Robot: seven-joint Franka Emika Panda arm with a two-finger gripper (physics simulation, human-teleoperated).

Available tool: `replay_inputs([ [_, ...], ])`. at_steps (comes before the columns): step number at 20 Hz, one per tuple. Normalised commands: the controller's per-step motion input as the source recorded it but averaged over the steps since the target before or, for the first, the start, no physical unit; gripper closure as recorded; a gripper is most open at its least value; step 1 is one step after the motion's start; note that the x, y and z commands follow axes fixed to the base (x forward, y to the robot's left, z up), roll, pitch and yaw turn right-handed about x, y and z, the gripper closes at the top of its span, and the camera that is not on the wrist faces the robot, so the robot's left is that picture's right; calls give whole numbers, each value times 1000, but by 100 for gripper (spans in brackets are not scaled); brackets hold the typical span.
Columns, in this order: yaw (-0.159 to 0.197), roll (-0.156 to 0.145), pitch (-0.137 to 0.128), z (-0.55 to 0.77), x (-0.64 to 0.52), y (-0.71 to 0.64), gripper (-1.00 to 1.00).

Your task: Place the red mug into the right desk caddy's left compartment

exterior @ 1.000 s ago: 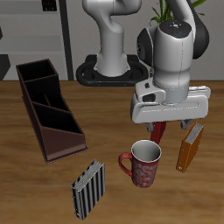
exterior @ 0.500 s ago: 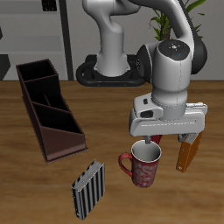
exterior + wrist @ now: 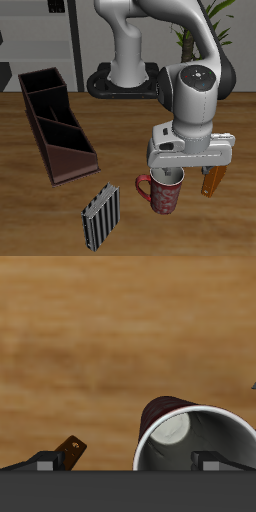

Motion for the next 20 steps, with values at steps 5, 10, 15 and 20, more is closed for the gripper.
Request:
replay_inputs([
  [5,-10,7,43,-241,65,-42,-100],
  [10,4,-3,8,-128,3,-13,100],
  [15,-2,4,-7,28,13,-45,100],
  [20,28,10,-31,218,-119,-129,100],
])
